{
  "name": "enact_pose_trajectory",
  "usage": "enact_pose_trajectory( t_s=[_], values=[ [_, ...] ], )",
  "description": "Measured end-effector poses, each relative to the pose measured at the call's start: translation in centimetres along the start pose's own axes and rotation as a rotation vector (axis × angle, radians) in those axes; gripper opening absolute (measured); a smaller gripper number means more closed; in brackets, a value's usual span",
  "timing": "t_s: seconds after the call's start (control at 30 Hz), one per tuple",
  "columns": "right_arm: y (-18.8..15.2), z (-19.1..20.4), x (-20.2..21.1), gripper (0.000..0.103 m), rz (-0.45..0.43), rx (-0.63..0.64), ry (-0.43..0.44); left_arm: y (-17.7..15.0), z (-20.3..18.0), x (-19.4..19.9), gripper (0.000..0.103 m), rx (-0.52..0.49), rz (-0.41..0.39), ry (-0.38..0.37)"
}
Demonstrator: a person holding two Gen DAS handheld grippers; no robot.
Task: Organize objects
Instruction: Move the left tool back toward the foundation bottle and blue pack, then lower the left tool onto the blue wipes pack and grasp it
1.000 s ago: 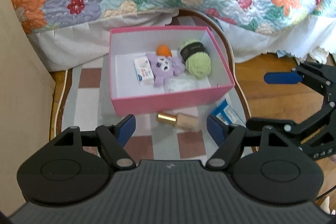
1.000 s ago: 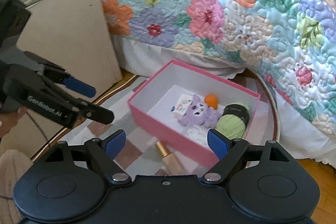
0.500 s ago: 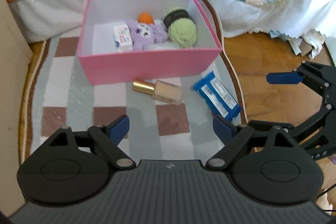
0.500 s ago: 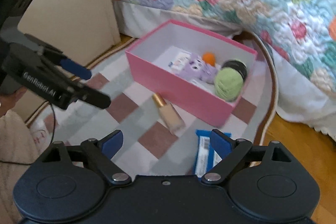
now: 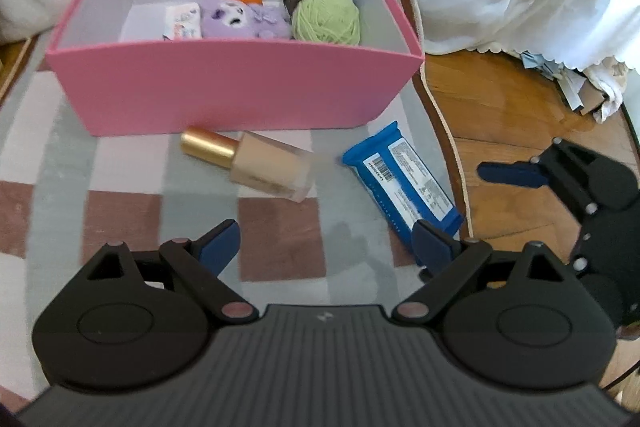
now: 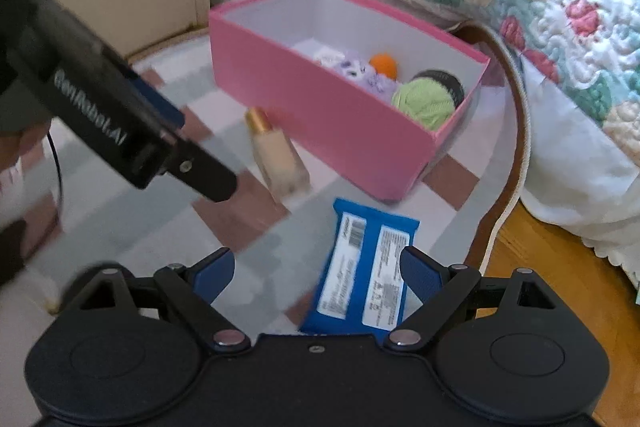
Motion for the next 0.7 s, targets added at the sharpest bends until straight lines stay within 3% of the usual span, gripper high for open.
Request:
enact_pose_trajectory(
  t_s=[0.1, 0.27, 0.5, 0.7],
  values=[
    [-1.1, -0.2, -2.1, 0.092, 0.028, 0.011, -0.013, -0.1, 0.3, -1.8, 0.093, 0.039, -0.001, -0.009],
    [-2.4, -1.1, -4.7, 0.092, 0.080, -0.031, -0.017, -0.3, 0.6, -4.5, 0.093, 0.108, -0.007, -0.100],
    [-3.3, -2.2, -6.4, 0.092, 0.124, -0.112, 0.020, -0.1, 0.8, -6.5, 0.093, 0.116, -0.037, -0.079],
    [-4.5, -2.8, -7.9, 0.092, 0.180, -0.232, 0.039, -0.9, 1.3, -7.0, 0.091, 0.148, -0.049, -0.129]
  ],
)
Point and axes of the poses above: each gripper's, at about its wrist camera, not at the fingertips, and x roughly against the way its jaws point, z to its left, y to its top, the point moved 5 cm from there along -x, roughly the way its jaws point, and after that the axes turned 15 degrees about -y, right-handed, at the moved point
